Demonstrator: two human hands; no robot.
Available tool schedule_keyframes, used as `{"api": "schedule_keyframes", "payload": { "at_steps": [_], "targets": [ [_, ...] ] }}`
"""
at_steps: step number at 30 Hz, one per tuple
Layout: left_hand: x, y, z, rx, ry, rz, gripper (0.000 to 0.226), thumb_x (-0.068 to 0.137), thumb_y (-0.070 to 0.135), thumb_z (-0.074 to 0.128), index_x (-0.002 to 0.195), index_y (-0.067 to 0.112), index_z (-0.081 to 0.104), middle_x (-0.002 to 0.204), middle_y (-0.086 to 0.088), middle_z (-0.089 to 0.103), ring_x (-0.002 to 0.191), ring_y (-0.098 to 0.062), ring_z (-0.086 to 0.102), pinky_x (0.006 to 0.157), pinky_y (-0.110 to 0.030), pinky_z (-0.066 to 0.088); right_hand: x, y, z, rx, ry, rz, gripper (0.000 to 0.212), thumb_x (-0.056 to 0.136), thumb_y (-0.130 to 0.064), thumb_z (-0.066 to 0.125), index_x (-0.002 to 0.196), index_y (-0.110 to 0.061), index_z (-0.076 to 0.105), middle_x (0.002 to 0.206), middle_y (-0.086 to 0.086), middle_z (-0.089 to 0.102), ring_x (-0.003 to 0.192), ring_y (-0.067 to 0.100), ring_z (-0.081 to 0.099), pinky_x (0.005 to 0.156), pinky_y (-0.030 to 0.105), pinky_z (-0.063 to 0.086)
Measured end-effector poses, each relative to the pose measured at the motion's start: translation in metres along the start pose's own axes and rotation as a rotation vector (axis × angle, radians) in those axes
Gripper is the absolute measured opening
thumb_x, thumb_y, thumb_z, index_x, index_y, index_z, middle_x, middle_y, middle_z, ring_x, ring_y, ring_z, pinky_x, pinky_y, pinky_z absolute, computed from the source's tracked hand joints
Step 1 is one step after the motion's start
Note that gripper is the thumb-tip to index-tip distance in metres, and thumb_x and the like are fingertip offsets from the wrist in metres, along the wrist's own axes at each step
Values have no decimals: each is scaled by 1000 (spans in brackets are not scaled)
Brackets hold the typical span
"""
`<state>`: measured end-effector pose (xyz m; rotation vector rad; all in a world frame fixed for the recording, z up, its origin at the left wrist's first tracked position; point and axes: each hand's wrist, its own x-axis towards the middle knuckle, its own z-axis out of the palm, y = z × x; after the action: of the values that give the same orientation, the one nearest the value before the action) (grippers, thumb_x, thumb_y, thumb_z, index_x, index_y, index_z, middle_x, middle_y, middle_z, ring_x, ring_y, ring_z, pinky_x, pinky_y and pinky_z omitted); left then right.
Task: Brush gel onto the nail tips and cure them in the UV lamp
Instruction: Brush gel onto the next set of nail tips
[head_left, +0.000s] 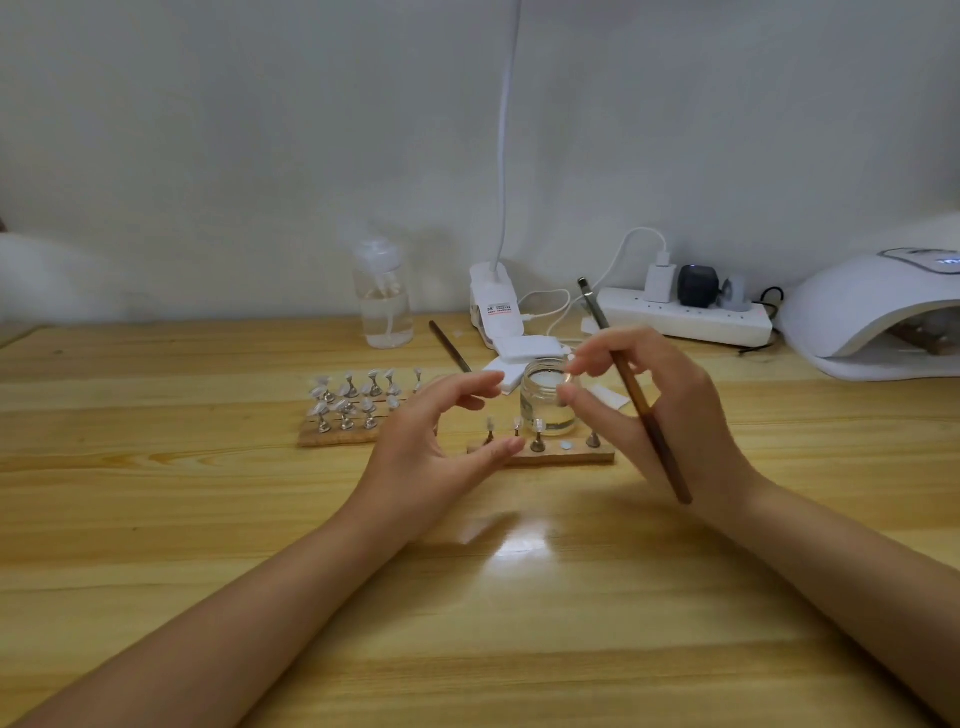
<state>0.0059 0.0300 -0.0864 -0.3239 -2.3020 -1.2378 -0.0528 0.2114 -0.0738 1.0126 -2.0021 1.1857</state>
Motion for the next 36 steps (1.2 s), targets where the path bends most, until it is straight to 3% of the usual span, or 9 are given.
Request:
{"api": "schedule_keyframes", "payload": {
  "at_steps": [4, 8, 13, 20, 25, 31, 36],
  "targets": [
    [1, -5, 1, 35, -23, -72, 56, 69, 22, 76, 119, 29, 51, 107, 19, 57, 100, 9, 51, 77, 2, 33, 0, 12, -8, -36, -91, 85, 27, 73, -11, 76, 92, -17, 57, 82, -15, 61, 81, -10, 55, 78, 11, 40],
    [1, -9, 1, 46, -51, -113, 53, 73, 19, 75, 120, 28, 52, 102, 20, 59, 98, 12, 52, 76, 3, 34, -4, 18, -5, -49, -183, 66, 25, 71, -11, 77, 91, -13, 62, 82, -8, 65, 81, -7, 58, 80, 4, 36],
    [2, -11, 3, -1, -69, -141, 48, 75, 10, 73, 116, 27, 54, 100, 13, 61, 96, 8, 54, 68, 1, 38, -6, 21, -3, -49, -229, 20, 24, 70, -11, 78, 90, -10, 64, 81, -4, 67, 84, 5, 60, 82, 11, 44],
    [3, -17, 4, 25, -106, -177, 45, 77, 10, 71, 111, 34, 53, 99, 7, 62, 99, -3, 57, 88, -16, 45, -7, 24, -1, -72, -249, 1, 24, 71, -13, 78, 90, -12, 64, 82, -5, 67, 83, 5, 61, 80, 8, 42],
    [3, -17, 4, 26, -113, -178, 41, 77, 7, 70, 110, 27, 57, 94, 5, 65, 92, -1, 60, 75, 0, 38, -3, 23, -7, -116, -225, -15, 25, 71, -14, 79, 91, -14, 64, 83, -5, 68, 82, 7, 62, 81, 14, 45],
    [3, -15, 3, 27, -110, -197, 43, 79, 8, 69, 112, 30, 52, 94, 9, 64, 94, -1, 59, 85, -8, 43, -1, 25, -18, -99, -283, 9, 27, 70, -3, 76, 90, -15, 62, 82, -1, 68, 82, 9, 62, 78, 5, 38],
    [2, -14, 3, 38, -113, -206, 45, 79, 8, 69, 118, 25, 54, 94, 9, 64, 96, -4, 60, 89, -14, 44, -2, 24, -17, -62, -324, 48, 29, 72, -6, 75, 89, -22, 58, 82, -2, 67, 82, 9, 62, 76, 13, 42]
  ]
}}
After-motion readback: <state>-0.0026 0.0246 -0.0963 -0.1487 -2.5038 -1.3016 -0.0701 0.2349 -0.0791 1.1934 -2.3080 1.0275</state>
